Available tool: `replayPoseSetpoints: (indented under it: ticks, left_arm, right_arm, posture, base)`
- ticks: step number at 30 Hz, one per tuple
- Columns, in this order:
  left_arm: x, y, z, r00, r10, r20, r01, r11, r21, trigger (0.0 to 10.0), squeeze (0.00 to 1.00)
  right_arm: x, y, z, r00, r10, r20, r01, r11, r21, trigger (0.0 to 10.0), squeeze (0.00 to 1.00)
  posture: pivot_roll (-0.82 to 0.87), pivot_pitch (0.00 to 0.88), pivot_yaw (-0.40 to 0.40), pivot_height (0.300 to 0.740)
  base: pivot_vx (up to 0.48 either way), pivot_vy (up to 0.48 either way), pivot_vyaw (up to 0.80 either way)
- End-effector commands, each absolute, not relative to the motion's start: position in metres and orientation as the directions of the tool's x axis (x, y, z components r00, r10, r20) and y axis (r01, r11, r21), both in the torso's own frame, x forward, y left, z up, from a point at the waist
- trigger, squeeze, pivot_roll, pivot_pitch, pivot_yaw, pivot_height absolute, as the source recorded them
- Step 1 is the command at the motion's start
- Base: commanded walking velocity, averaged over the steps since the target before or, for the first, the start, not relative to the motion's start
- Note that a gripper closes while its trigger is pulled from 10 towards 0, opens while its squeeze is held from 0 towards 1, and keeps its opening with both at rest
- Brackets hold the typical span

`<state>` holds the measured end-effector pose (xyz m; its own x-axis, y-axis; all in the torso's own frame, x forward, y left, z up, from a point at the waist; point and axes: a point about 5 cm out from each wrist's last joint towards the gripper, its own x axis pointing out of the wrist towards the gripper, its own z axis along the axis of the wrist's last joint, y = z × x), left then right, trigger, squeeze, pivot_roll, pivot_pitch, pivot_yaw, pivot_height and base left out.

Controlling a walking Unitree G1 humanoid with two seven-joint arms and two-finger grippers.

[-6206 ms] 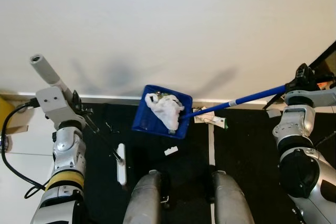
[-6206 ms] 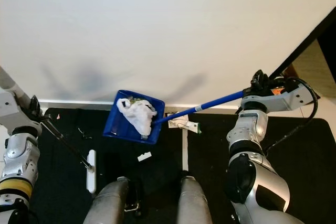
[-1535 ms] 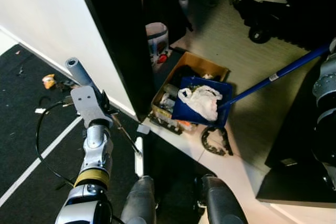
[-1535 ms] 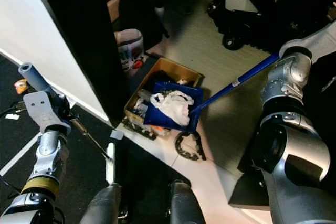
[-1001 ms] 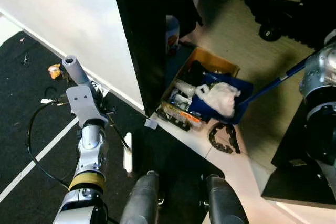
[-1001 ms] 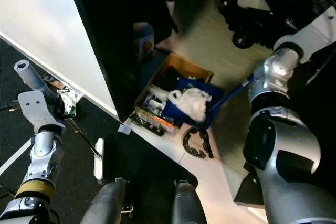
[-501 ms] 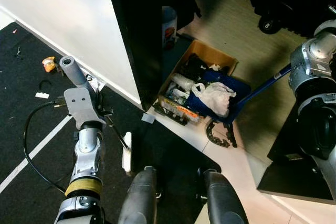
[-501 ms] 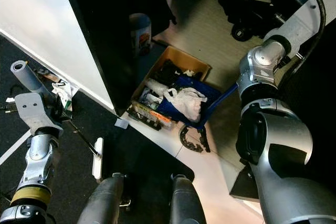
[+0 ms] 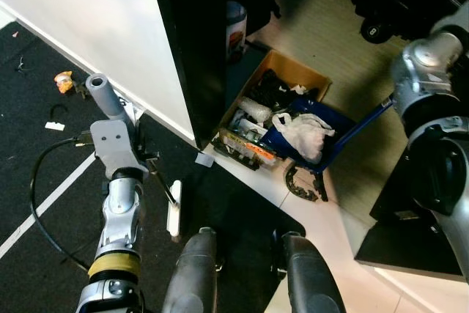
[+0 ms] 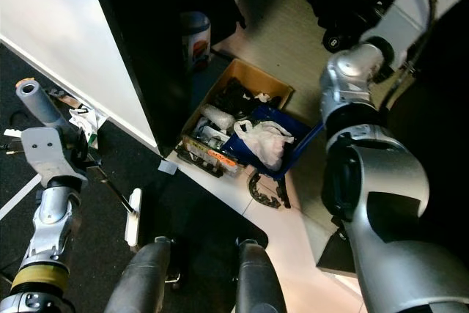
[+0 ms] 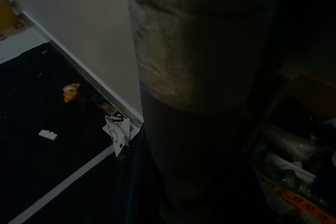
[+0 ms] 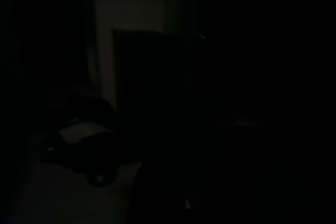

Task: Sweep floor

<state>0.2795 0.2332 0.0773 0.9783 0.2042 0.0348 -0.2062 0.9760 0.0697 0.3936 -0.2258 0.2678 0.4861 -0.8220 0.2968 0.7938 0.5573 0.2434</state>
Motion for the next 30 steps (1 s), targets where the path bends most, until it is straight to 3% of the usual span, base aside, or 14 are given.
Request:
replayPoseSetpoints:
  ticks: [1,2,4,7,9,13,21,24,30]
  left_arm:
    - [0.277,0.237,0.079,0.978,0.203,0.039,-0.206,0.973,0.102,10.0,0.0]
    - [0.277,0.237,0.079,0.978,0.203,0.039,-0.206,0.973,0.102,10.0,0.0]
    - [0.276,0.24,0.081,0.974,0.219,0.047,-0.223,0.969,0.104,10.0,0.0]
    - [0.276,0.241,0.081,0.973,0.226,0.05,-0.231,0.967,0.105,10.0,0.0]
    - [0.276,0.242,0.082,0.969,0.239,0.055,-0.244,0.964,0.105,10.0,0.0]
    - [0.276,0.244,0.083,0.967,0.248,0.057,-0.252,0.962,0.105,10.0,0.0]
    - [0.274,0.25,0.086,0.961,0.269,0.06,-0.274,0.955,0.109,10.0,0.0]
    - [0.274,0.251,0.087,0.959,0.276,0.061,-0.281,0.953,0.111,10.0,0.0]
    - [0.274,0.251,0.087,0.958,0.279,0.061,-0.284,0.952,0.114,10.0,0.0]
  right_arm:
    - [0.393,-0.227,0.272,0.468,-0.81,0.353,0.809,0.553,0.197,10.0,0.0]
    - [0.393,-0.227,0.272,0.468,-0.81,0.353,0.809,0.553,0.197,10.0,0.0]
    - [0.397,-0.195,0.29,0.496,-0.748,0.441,0.754,0.623,0.209,10.0,0.0]
    - [0.399,-0.182,0.296,0.511,-0.72,0.469,0.727,0.654,0.211,10.0,0.0]
    - [0.4,-0.158,0.299,0.545,-0.674,0.499,0.681,0.703,0.206,10.0,0.0]
    - [0.4,-0.143,0.299,0.553,-0.656,0.514,0.669,0.717,0.195,10.0,0.0]
    - [0.393,-0.098,0.3,0.527,-0.599,0.604,0.66,0.736,0.154,10.0,0.0]
    - [0.384,-0.074,0.304,0.477,-0.513,0.713,0.633,0.764,0.126,10.0,0.0]
    - [0.375,-0.05,0.304,0.433,-0.432,0.791,0.596,0.796,0.108,10.0,0.0]
  posture:
    - [0.06,0.266,-0.102,0.731]
    - [0.06,0.266,-0.102,0.731]
    - [0.06,0.262,-0.112,0.731]
    - [0.06,0.262,-0.112,0.731]
    - [0.06,0.262,-0.125,0.731]
    - [0.07,0.264,-0.129,0.731]
    - [0.07,0.269,-0.137,0.731]
    - [0.07,0.271,-0.141,0.731]
    - [0.07,0.272,-0.146,0.731]
  base:
    - [0.0,0.0,0.0]
    - [0.0,0.0,0.0]
    - [0.0,0.0,0.0]
    - [0.0,0.0,0.0]
    - [0.0,0.0,0.0]
    - [0.0,0.0,0.0]
    - [0.0,0.0,0.0]
    - [0.0,0.0,0.0]
    - [0.0,0.0,0.0]
